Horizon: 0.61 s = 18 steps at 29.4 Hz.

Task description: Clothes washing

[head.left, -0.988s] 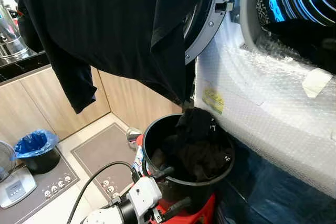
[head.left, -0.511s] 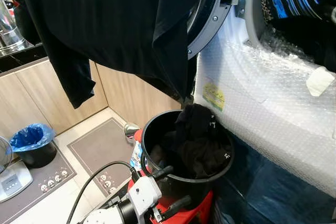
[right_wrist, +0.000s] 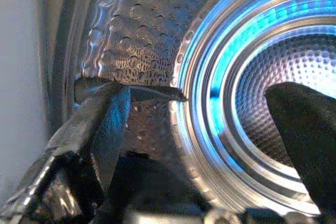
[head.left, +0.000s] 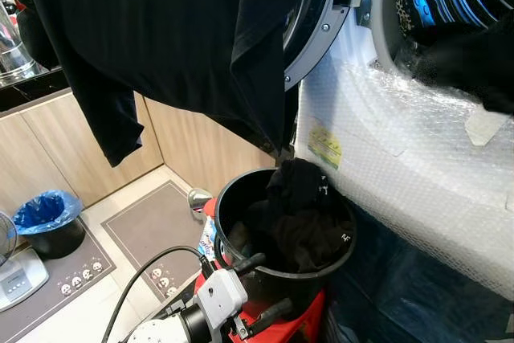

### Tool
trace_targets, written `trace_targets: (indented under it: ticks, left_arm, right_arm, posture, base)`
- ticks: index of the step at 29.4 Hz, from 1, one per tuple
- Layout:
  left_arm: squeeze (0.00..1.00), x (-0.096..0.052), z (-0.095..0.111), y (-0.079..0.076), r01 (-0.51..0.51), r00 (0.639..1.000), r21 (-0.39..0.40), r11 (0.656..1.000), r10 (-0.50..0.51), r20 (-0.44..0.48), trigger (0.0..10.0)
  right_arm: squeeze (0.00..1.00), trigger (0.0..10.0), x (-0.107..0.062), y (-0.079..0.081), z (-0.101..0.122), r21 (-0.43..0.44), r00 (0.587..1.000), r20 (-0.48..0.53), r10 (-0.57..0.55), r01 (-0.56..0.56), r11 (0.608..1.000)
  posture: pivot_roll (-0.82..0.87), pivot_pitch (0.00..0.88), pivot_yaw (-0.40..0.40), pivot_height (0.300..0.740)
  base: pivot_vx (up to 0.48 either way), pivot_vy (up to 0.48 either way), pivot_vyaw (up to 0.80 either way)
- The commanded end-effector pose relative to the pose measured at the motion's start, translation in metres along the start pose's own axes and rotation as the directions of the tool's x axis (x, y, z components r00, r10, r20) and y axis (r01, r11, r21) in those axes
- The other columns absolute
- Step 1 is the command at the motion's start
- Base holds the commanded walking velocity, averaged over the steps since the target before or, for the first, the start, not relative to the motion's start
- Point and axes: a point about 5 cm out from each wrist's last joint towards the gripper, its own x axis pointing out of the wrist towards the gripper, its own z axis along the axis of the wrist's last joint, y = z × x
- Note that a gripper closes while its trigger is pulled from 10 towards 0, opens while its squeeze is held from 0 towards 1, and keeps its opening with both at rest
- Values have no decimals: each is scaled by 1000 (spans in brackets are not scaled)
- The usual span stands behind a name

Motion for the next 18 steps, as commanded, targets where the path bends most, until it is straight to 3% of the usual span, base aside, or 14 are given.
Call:
trace_targets:
  ticks: [1,3,8,11,13,15,16,18]
  left_arm:
    - [0,2,-2,1,7,1000,15,1000,-7,-16,10000]
    - [0,2,-1,2,5,1000,25,1000,-5,-18,10000]
    - [0,3,-2,4,-14,1000,46,999,15,-19,10000]
    - [0,3,-2,4,-17,1000,45,999,18,-18,10000]
    - [0,2,-2,5,-30,999,48,998,31,-19,10000]
    - [0,2,-2,6,-36,999,50,998,37,-19,10000]
    - [0,1,-2,8,-50,999,53,997,51,-19,10000]
    - [0,1,-3,10,-61,998,54,997,62,-19,10000]
  right_arm:
    - [0,10000,-4,-2,16,25,996,83,-21,19,1000]
    - [0,10000,-6,0,15,81,994,107,-4,-5,997]
    - [0,10000,-17,2,15,126,976,218,8,-36,991]
    - [0,10000,-29,7,13,206,954,285,89,-152,967]
    - [0,10000,-41,16,9,237,919,345,190,-282,930]
    - [0,10000,-54,25,4,191,892,378,247,-336,922]
    - [0,10000,-69,35,-4,157,852,411,325,-417,895]
    - [0,10000,-80,44,-12,170,823,418,385,-487,856]
  posture:
    - [-130,70,17,740]
    - [-129,70,16,740]
    - [-127,70,18,740]
    - [-126,71,22,740]
    - [-126,74,25,740]
    - [-126,75,27,740]
    - [-128,77,31,740]
    - [-130,77,34,740]
  base:
    - [0,0,0]
    - [0,0,0]
    - [0,0,0]
    - [0,0,0]
    - [0,0,0]
    - [0,0,0]
    - [0,0,0]
    - [0,0,0]
